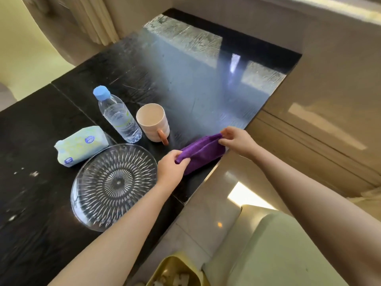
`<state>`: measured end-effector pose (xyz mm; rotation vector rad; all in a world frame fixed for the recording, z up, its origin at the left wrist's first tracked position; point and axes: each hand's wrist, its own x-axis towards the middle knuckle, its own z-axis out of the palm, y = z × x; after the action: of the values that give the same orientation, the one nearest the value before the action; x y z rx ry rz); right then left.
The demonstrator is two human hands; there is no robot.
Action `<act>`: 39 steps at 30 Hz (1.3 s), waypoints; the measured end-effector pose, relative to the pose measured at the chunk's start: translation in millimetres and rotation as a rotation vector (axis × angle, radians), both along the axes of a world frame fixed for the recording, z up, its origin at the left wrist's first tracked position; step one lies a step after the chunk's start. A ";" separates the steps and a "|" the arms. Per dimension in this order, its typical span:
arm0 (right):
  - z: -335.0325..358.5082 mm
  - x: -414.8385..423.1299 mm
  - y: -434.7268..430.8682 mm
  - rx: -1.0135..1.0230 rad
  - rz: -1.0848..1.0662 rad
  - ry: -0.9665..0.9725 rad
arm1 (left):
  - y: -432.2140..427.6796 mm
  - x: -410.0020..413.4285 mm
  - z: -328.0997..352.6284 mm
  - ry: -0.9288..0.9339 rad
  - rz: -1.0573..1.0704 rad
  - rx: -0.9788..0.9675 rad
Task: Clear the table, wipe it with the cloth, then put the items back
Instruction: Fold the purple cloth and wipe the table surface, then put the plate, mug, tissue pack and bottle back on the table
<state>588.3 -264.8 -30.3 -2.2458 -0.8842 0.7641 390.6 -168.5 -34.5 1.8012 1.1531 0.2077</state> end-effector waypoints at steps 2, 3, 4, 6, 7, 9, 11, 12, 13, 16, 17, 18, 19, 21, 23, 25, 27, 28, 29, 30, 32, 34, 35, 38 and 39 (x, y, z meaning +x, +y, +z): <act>-9.6 -2.6 18.4 -0.008 -0.029 -0.052 | 11.6 5.7 -4.9 -0.003 0.057 -0.023; -15.8 -4.4 24.8 -0.019 -0.047 -0.067 | 13.6 6.8 -8.1 0.034 0.057 0.009; -22.0 -6.6 29.3 -0.025 -0.066 -0.078 | 13.1 6.1 -10.9 0.083 0.040 0.081; -32.0 -11.3 33.9 -0.002 -0.111 -0.083 | 6.5 0.7 -15.8 0.158 -0.055 0.305; -35.0 -14.1 33.9 0.015 -0.126 -0.096 | 1.0 -3.0 -19.0 0.190 -0.131 0.420; -40.6 -18.0 31.2 0.010 -0.091 -0.202 | -9.8 -10.1 -26.4 0.310 -0.326 0.590; -44.7 -18.6 26.4 -0.036 -0.013 -0.307 | -18.2 -15.1 -33.1 0.444 -0.482 0.663; -44.6 -17.4 24.7 -0.054 0.015 -0.324 | -20.2 -16.3 -34.6 0.486 -0.514 0.663; -43.7 -15.9 23.9 -0.073 0.033 -0.325 | -20.5 -17.5 -35.4 0.512 -0.525 0.648; -35.8 -15.7 26.3 -0.131 0.057 -0.338 | -16.7 -19.9 -30.6 0.517 -0.530 0.571; -32.8 -19.2 28.1 -0.137 0.059 -0.355 | -14.1 -21.7 -27.2 0.499 -0.525 0.536; -29.9 -24.5 30.1 -0.133 0.063 -0.386 | -10.4 -24.4 -23.7 0.471 -0.515 0.507; -26.3 -32.2 32.3 -0.120 0.078 -0.429 | -5.7 -29.0 -20.2 0.437 -0.499 0.486; -16.8 -52.8 36.6 -0.077 0.134 -0.517 | 6.9 -47.2 -13.4 0.370 -0.455 0.430; -8.1 -77.4 39.7 -0.015 0.219 -0.574 | 24.1 -75.1 -8.0 0.305 -0.367 0.386; -4.1 -104.8 43.2 -0.008 0.336 -0.583 | 45.6 -111.7 -6.7 0.297 -0.217 0.403; -5.0 -132.6 51.0 -0.042 0.408 -0.518 | 69.0 -151.6 -8.5 0.352 -0.020 0.431; -6.7 -145.7 56.6 -0.070 0.410 -0.455 | 79.8 -170.2 -9.6 0.400 0.070 0.429; -8.7 -157.7 63.0 -0.103 0.398 -0.384 | 89.3 -186.5 -9.9 0.451 0.151 0.400; -10.9 -168.2 69.9 -0.137 0.379 -0.315 | 97.9 -198.9 -9.3 0.485 0.219 0.338; -15.3 -186.6 83.3 -0.180 0.320 -0.180 | 111.3 -213.0 -6.8 0.475 0.343 0.124; -23.6 -198.9 93.8 -0.204 0.228 -0.087 | 119.9 -219.8 -7.4 0.415 0.395 -0.072; -26.6 -203.0 97.2 -0.214 0.175 -0.068 | 123.1 -224.1 -8.5 0.387 0.398 -0.133; -28.7 -208.5 102.3 -0.218 0.049 -0.009 | 128.4 -239.0 -12.1 0.242 0.484 -0.254; -27.2 -209.4 102.8 -0.226 0.047 0.022 | 128.1 -243.4 -11.9 0.185 0.501 -0.282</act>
<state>378.9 -162.1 -57.5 -2.4135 -0.8801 0.9504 147.2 -40.4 -46.4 1.2836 1.6677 0.1596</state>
